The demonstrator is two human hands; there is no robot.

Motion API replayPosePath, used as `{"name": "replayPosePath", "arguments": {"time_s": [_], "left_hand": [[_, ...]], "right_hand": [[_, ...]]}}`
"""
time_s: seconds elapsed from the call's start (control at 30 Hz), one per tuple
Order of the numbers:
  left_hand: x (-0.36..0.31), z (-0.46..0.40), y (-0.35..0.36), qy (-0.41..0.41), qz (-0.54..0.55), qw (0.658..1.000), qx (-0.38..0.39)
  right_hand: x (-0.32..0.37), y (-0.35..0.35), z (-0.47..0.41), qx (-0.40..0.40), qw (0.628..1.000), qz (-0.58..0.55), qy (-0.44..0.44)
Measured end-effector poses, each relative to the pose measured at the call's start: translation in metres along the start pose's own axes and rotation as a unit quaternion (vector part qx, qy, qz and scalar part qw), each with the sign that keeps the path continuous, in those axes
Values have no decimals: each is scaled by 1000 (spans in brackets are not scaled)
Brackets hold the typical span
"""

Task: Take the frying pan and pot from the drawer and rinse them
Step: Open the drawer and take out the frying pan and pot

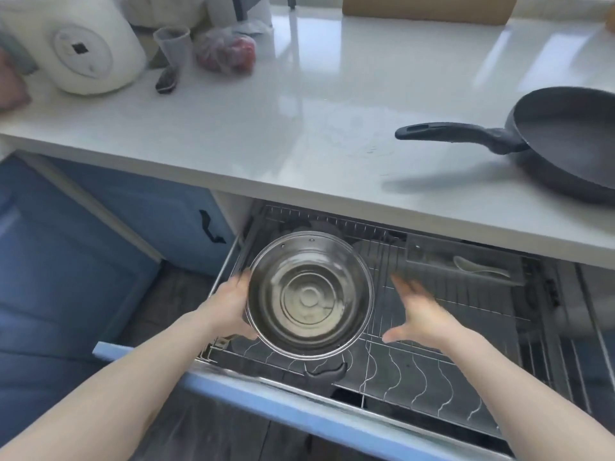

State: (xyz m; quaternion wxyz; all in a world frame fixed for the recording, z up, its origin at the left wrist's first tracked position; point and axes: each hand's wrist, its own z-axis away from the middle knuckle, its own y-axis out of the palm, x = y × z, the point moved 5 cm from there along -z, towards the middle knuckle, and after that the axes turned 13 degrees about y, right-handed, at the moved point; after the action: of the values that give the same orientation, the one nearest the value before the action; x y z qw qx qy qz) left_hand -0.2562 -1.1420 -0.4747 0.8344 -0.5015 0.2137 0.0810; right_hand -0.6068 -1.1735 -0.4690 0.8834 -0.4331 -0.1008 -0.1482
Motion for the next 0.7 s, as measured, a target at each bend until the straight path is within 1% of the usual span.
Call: {"name": "replayPosePath", "arguments": {"time_s": [0.17,0.3,0.43,0.6,0.7], "left_hand": [[18,-21,13,-18,-2,998,60],[23,-27,18,-36,49,994,87],[27,-29,19,-33,91,992,86],[27,-27,18,-32,138,987,71],[22,-26,19,-13,157,985,66]], "right_hand": [[14,11,-43,42,999,25,-24],[27,17,-51,74,993,-1,-94],[34,18,-53,89,986,-31,-135],[32,23,-55,110,984,-66,-127],[27,26,-54,120,981,-97,-114]]}}
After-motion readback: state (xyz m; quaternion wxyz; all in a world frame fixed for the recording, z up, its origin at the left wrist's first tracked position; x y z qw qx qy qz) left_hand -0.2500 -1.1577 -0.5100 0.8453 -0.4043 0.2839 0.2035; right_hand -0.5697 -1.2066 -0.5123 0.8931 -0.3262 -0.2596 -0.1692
